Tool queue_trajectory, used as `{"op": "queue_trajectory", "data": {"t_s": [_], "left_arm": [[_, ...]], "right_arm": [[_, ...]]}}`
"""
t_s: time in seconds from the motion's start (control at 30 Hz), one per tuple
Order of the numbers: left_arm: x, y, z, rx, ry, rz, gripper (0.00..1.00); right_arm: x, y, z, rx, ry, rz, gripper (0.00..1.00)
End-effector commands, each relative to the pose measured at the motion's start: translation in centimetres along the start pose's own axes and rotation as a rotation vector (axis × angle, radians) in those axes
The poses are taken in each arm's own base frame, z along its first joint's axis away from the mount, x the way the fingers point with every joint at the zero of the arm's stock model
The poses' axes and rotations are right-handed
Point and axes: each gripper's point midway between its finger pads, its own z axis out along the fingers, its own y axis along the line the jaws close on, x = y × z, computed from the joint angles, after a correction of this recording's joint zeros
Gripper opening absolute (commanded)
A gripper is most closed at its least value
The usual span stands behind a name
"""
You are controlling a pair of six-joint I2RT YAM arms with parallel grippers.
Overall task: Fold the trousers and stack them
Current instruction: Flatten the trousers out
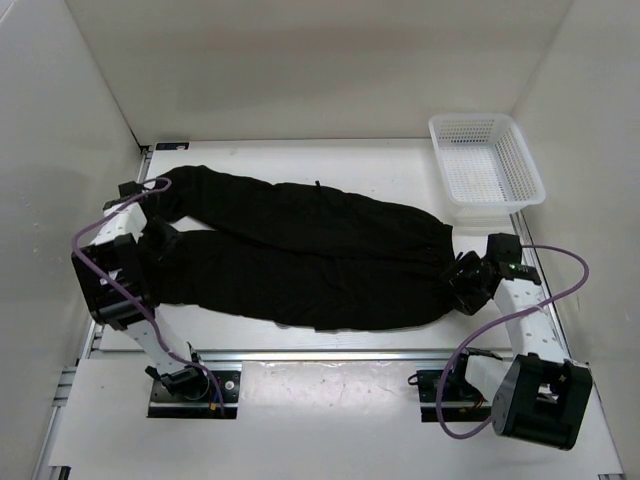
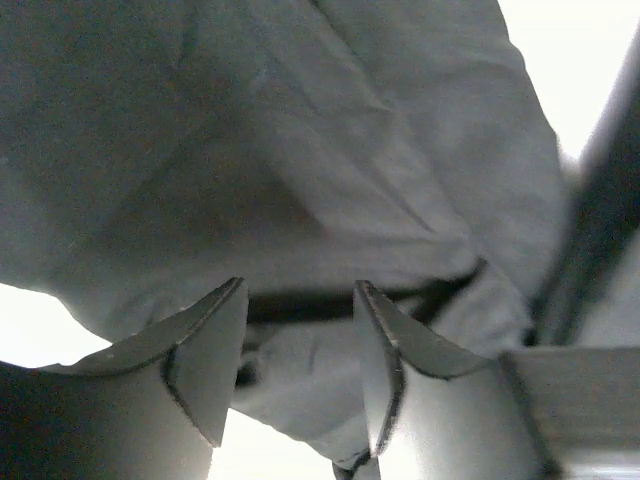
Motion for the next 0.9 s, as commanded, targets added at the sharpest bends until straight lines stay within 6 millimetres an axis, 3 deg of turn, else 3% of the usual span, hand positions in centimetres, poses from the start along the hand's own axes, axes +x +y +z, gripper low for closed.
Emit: {"op": "queue_trajectory", "data": {"t_s": [0.0,0.17,0.33,0.37,0.57,0.6,0.63,0.7,0.77,0.8,0.87], "left_arm": [[0.5,-1.3,1.4,-0.015,0.033,0.026,0.57],[0.9,-3.9,3.3,-0.006,0.078,0.061,0.41],[0.7,-4.9,5.5,-0.011,0.122,0.069,0.39],[0.0,-5.4,5.5,-0.001,0.109,0.07,0.39],[-2.2,-7.6,6.1,-0.01,0.101,0.142,0.39],[-3.5,-9.2,5.3,0.018,0.065,0.154,0.41],[-3.8,-9.2,5.6,0.002,0.072,0.162,0.41],[-6.0,-12.1,4.3,0.043,0.008,0.198,0.43],[-6.6,-12.4,4.9,0.009,0.037,0.196,0.43],[-8.4,-14.0,3.4,0.044,-0.013,0.198,0.43],[-9.0,-14.3,2.3,0.032,-0.017,0.198,0.48]], "right_arm": [[1.0,-1.4,1.1,0.063,0.037,0.035,0.71],[0.9,-1.1,3.3,0.106,0.062,0.035,0.7],[-0.8,0.3,4.3,0.126,0.005,0.031,0.61],[-0.8,-0.3,4.8,0.165,0.008,0.045,0.59],[-2.6,0.0,5.7,0.201,-0.029,0.083,0.29],[-3.1,0.5,5.8,0.188,-0.041,0.092,0.29],[-3.5,0.7,5.7,0.188,-0.055,0.091,0.29],[-4.4,1.3,5.8,0.184,-0.064,0.109,0.32],[-4.8,1.6,6.1,0.188,-0.06,0.11,0.35],[-5.3,2.2,6.0,0.179,-0.069,0.117,0.36],[-5.4,2.6,6.1,0.169,-0.063,0.118,0.41]]}}
